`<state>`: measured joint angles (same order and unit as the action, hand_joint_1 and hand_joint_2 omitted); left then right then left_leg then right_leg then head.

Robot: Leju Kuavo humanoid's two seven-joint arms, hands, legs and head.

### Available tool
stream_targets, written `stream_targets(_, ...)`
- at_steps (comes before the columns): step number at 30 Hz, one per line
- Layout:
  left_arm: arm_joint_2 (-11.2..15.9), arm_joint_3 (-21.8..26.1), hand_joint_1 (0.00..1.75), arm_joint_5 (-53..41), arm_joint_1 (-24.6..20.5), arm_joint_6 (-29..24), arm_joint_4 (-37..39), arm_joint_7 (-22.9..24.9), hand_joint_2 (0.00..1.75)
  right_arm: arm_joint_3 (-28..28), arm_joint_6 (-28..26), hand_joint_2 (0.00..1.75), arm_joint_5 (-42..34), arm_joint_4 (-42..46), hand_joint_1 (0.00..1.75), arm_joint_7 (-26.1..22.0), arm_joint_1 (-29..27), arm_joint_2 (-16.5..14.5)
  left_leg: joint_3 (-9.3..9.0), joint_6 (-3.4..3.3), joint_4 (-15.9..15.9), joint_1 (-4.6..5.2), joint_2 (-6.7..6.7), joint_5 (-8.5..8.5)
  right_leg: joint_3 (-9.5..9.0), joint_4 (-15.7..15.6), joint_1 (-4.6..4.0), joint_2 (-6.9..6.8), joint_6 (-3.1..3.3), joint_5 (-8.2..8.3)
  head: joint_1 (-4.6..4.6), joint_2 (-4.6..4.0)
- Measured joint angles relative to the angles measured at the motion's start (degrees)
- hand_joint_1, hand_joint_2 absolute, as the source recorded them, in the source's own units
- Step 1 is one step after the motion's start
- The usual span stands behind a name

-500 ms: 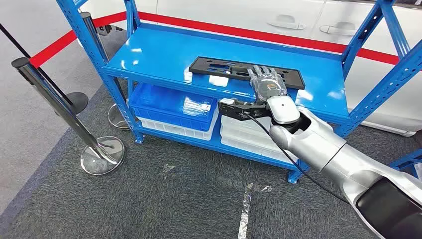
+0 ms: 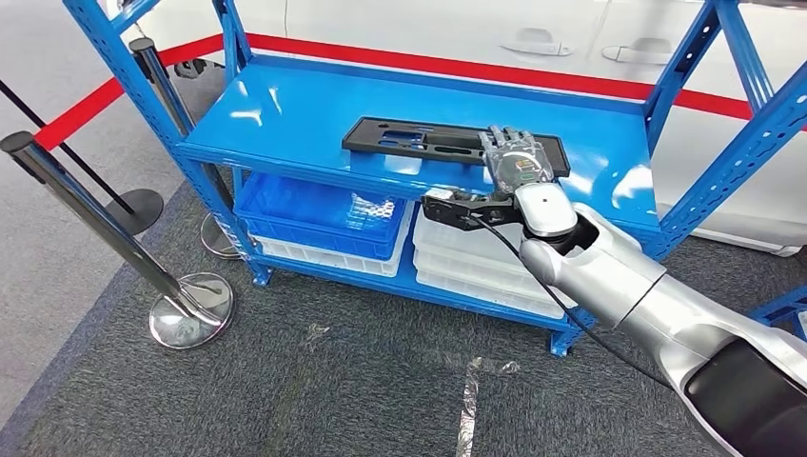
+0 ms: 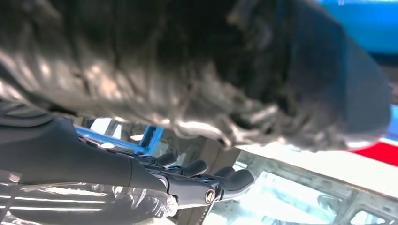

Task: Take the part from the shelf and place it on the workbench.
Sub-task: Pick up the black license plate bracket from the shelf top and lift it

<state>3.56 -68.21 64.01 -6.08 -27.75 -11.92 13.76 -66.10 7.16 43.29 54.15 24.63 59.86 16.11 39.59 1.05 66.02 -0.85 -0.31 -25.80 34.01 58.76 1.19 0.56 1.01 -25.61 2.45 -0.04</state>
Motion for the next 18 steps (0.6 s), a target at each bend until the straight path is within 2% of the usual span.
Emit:
stream_targets(1,0.02,-0.01,0.00,-0.08,0.02,0.03,0.01,0.06,0.00,0.00,0.03,0.00,-0.04,0.00,0.00,0.00,0.03,0.01,-1.52,-0.12,-3.57,0.08,-0.01,1.47,-0.21,0.09,-0.06,0.07,-0.26,-0.30,0.03,0.00)
stream_targets(2,0.03,-0.01,0.00,-0.16,-0.01,0.05,0.01,0.10,0.00,0.00,0.08,0.00,-0.07,0.01,0.00,0.00,0.06,0.01,-2.54,-0.38,-5.88,0.18,-0.02,2.03,-0.27,0.10,-0.13,0.13,-0.55,-0.50,0.08,0.00)
stream_targets(5,0.04,-0.08,0.00,-0.25,-0.20,0.10,0.00,0.32,0.00,0.00,0.31,0.00,-0.11,0.02,0.00,0.00,-0.04,0.02,-3.22,-1.47,-7.32,0.41,-0.05,1.38,-0.27,-0.15,-0.24,0.19,-1.50,-0.77,0.15,0.00)
stream_targets(7,0.04,-0.18,0.00,-0.27,-0.19,0.10,-0.01,0.45,0.00,0.00,0.38,0.00,-0.11,0.03,0.00,-0.02,-0.05,0.06,-3.90,-2.28,-7.89,0.27,-0.02,1.29,0.19,1.27,-0.18,0.05,-1.97,-1.82,0.06,0.00)
stream_targets(8,0.04,-0.22,0.00,-0.27,-0.19,0.08,0.00,0.49,0.00,0.00,0.38,0.00,-0.12,0.05,0.00,-0.03,-0.06,0.08,-4.31,-2.69,-8.13,0.17,0.02,1.21,1.25,3.59,-0.16,-0.02,-2.07,-2.95,0.02,0.00)
stream_targets(10,0.04,-0.27,0.00,-0.27,-0.20,0.04,0.01,0.54,0.00,0.00,0.40,0.00,-0.12,0.07,0.00,-0.06,-0.32,0.17,-4.80,-3.32,-8.17,0.29,0.03,0.80,5.24,11.06,-0.15,-0.14,-2.09,-5.62,-0.01,0.00)
stream_targets(11,0.05,-0.30,0.00,-0.27,-0.20,0.03,0.01,0.55,0.00,0.00,0.42,0.00,-0.14,0.06,0.00,-0.07,-0.59,0.23,-4.99,-3.49,-8.11,0.35,-0.03,0.57,7.31,14.26,-0.17,-0.13,-2.11,-6.28,-0.01,0.00)
stream_targets(12,0.07,-0.32,0.00,-0.27,-0.20,0.02,0.01,0.56,0.00,0.00,0.42,0.00,-0.15,0.04,0.00,-0.07,-0.88,0.29,-5.21,-3.56,-8.01,0.40,-0.12,0.28,8.66,15.71,-0.16,-0.14,-2.09,-5.90,-0.01,0.00)
stream_targets(13,0.10,-0.33,0.00,-0.26,-0.19,0.02,0.01,0.57,0.00,0.00,0.41,0.00,-0.17,0.04,0.00,-0.07,-1.09,0.33,-5.47,-3.54,-7.87,0.43,-0.21,-0.05,8.94,14.97,-0.16,-0.14,-2.00,-4.49,-0.01,0.00)
stream_targets(14,0.12,-0.33,0.00,-0.25,-0.18,0.02,0.01,0.60,0.00,0.00,0.40,0.00,-0.19,0.04,0.00,-0.07,-1.19,0.34,-5.78,-3.47,-7.66,0.44,-0.29,-0.44,8.15,12.19,-0.17,-0.15,-1.85,-2.25,-0.01,0.00)
stream_targets(15,0.14,-0.33,0.00,-0.24,-0.15,0.02,0.00,0.62,0.00,0.00,0.38,0.00,-0.20,0.03,0.00,-0.07,-1.21,0.34,-6.09,-3.33,-7.45,0.44,-0.34,-0.91,6.75,8.35,-0.21,-0.16,-1.63,-0.01,-0.01,0.00)
stream_targets(16,0.14,-0.33,0.00,-0.22,-0.16,0.02,0.00,0.66,0.00,0.00,0.38,0.00,-0.21,0.03,0.00,-0.08,-1.17,0.34,-6.29,-3.11,-7.20,0.53,-0.39,-1.34,5.21,4.93,-0.40,-0.17,-1.44,1.45,0.00,0.00)
stream_targets(17,0.13,-0.33,0.00,-0.20,-0.17,0.03,-0.01,0.72,0.00,0.00,0.37,0.00,-0.23,0.02,0.00,-0.10,-1.13,0.34,-6.39,-2.85,-7.05,0.58,-0.42,-1.67,4.03,2.46,-0.56,-0.18,-1.28,2.19,0.03,0.00)
stream_targets(18,0.13,-0.34,0.00,-0.19,-0.18,0.03,-0.01,0.79,0.00,0.00,0.37,0.00,-0.26,0.01,0.00,-0.11,-1.14,0.34,-6.43,-2.56,-7.02,0.61,-0.44,-1.87,3.38,1.20,-0.74,-0.14,-1.15,2.16,0.06,0.00)
